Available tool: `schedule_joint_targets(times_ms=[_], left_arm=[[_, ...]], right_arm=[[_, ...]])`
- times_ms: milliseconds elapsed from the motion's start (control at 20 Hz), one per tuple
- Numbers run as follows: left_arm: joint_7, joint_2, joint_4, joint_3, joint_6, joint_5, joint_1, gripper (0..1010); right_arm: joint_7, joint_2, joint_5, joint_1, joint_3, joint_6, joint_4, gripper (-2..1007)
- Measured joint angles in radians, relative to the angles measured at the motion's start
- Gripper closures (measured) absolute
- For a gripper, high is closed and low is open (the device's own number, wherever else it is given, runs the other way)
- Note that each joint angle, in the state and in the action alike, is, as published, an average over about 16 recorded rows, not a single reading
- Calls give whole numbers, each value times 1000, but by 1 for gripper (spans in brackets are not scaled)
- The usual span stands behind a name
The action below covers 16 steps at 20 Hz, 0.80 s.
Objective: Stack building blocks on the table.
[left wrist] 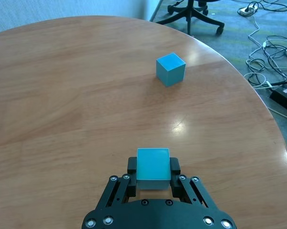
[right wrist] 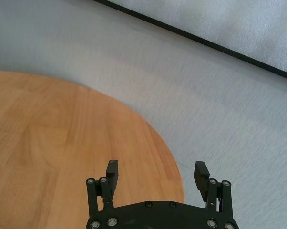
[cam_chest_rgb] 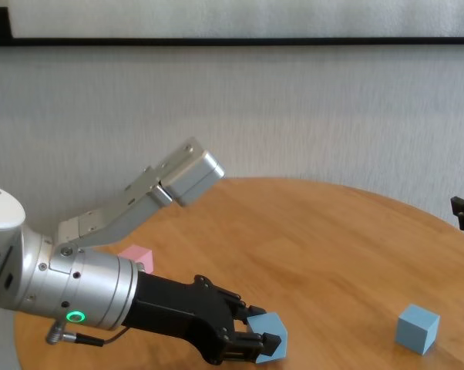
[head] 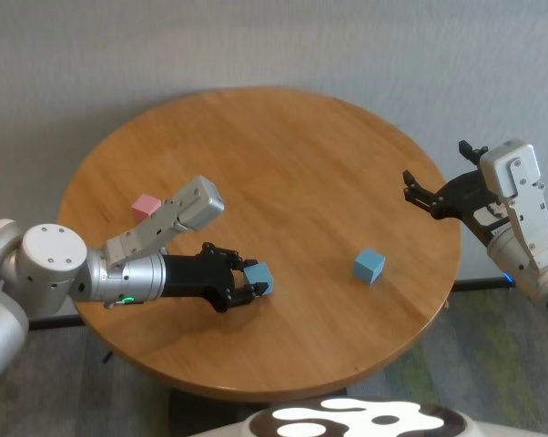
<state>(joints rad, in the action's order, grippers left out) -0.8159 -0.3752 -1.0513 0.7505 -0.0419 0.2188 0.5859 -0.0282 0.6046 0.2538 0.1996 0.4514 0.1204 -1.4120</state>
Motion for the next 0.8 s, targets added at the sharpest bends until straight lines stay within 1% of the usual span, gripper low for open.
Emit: schedule_joint_targets(times_ms=[200,400,600,800], left_arm=[[1,-2,-4,0,1,0,-2,593],[1,-2,-4,-1,0,0,-2,543],[1,-2,-5,-2,1,0,-2,460],[1,-4,-11,-11,13,10,-6,346]], right_arm=[[0,0,0,0,0,0,0,0],[0,0,0,0,0,0,0,0],[0,0,0,0,0,0,0,0],[0,0,0,0,0,0,0,0]])
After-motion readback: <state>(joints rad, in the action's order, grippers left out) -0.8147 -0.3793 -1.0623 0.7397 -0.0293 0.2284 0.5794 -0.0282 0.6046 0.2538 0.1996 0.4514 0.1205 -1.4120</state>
